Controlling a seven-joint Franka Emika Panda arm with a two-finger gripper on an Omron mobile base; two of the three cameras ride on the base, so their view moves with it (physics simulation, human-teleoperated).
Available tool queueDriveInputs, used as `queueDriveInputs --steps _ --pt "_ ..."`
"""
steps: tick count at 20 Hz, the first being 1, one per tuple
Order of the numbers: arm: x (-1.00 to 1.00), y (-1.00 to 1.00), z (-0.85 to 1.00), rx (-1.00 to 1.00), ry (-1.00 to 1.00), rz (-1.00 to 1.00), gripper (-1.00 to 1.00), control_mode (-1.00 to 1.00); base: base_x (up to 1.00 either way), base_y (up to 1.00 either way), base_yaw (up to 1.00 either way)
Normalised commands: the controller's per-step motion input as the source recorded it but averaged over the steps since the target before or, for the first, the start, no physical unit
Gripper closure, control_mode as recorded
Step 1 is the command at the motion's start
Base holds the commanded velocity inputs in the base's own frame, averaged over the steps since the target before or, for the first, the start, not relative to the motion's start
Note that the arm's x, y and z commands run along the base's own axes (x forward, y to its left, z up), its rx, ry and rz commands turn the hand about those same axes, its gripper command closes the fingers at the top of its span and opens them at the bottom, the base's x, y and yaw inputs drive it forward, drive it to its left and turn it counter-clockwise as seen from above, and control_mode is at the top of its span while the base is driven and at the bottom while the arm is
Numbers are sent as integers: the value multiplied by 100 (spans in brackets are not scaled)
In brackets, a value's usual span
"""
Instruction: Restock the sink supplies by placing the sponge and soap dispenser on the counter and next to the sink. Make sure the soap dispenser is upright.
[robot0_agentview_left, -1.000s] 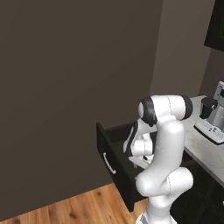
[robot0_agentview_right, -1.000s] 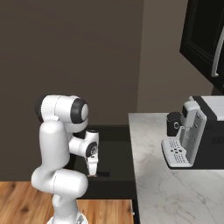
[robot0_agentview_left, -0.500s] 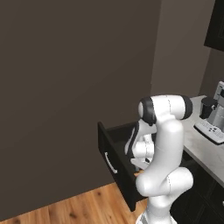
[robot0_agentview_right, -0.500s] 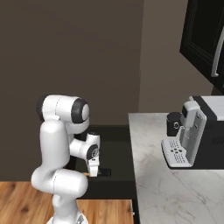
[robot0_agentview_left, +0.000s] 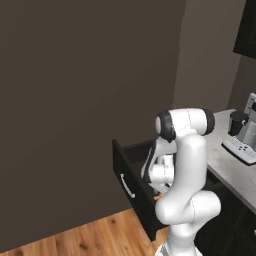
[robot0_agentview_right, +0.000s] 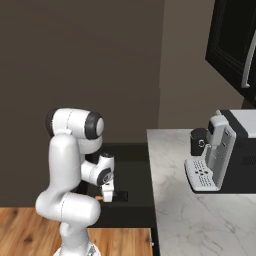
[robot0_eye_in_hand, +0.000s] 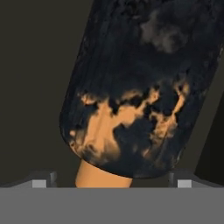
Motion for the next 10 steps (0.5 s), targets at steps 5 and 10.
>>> queueDriveInputs --steps 5,10 --pt "4 10 -32 0 -7 -3 -100 -100 0 0 0" --pt "0 7 -32 0 -3 -4 100 -100 0 0 0"
